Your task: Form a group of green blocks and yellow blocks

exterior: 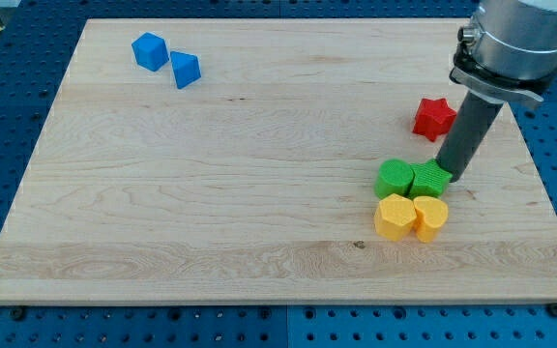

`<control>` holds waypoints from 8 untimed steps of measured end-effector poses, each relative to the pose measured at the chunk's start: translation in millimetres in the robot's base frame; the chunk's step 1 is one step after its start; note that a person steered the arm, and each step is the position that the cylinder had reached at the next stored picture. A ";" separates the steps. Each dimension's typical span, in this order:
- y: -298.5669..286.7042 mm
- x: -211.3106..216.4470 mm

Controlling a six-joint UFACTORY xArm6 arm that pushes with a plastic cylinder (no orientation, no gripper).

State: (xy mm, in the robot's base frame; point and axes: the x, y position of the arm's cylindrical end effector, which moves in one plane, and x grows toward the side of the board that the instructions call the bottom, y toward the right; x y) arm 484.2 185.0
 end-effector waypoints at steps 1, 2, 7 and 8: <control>0.0 -12.5; -0.9 -44.1; -6.8 -21.6; -22.9 -40.3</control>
